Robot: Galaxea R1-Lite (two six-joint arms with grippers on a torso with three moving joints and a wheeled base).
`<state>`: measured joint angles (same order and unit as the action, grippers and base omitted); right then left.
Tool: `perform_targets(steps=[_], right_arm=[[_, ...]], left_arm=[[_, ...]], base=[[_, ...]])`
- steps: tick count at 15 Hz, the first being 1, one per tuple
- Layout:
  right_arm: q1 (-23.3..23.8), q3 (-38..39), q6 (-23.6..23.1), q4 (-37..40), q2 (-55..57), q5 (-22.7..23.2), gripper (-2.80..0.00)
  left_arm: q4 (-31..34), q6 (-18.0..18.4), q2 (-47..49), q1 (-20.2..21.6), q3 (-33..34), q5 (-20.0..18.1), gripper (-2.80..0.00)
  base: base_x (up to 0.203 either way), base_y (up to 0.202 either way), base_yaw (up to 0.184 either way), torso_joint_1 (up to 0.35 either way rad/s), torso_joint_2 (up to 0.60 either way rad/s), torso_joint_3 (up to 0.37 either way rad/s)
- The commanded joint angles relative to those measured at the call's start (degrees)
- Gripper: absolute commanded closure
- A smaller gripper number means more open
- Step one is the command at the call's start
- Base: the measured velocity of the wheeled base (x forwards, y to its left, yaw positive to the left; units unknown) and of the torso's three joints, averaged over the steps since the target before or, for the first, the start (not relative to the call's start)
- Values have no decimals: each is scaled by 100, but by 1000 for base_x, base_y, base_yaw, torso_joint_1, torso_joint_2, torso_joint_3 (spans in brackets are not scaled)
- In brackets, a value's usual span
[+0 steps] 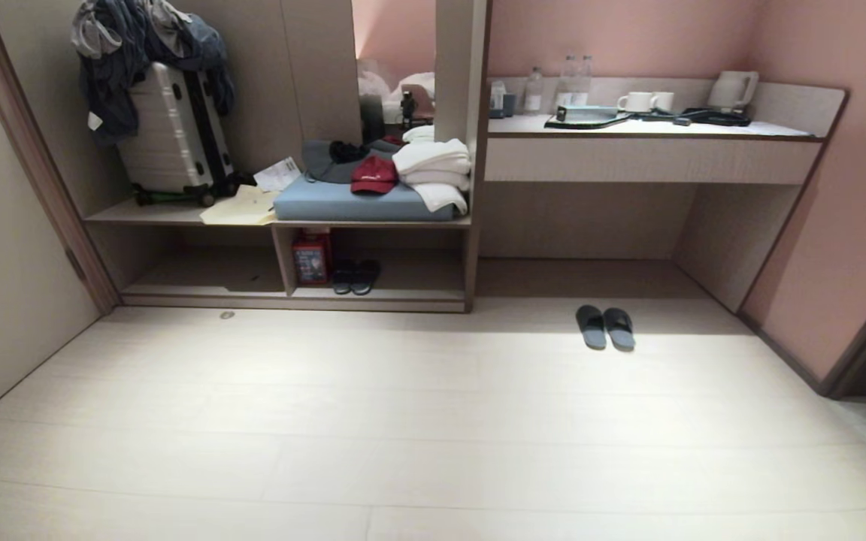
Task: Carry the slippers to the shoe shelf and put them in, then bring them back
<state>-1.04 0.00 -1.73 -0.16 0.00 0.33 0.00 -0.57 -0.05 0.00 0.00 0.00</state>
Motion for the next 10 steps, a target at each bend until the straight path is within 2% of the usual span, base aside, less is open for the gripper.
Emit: perform_targets(steps=[1, 4, 10], right_arm=[[-2, 0, -3, -2, 9, 2, 0], [-2, 0, -11, -2, 9, 2, 0], [-2, 0, -3, -2, 9, 2, 0]], left_arm=[[0, 5, 5, 9, 0, 0, 0], [0, 9, 1, 9, 0, 0, 0], [0, 13, 5, 9, 0, 0, 0]], base=[[-194, 0, 1, -7, 2, 2], [-165, 0, -2, 1, 4, 0], [0, 0, 0, 0, 0, 0]])
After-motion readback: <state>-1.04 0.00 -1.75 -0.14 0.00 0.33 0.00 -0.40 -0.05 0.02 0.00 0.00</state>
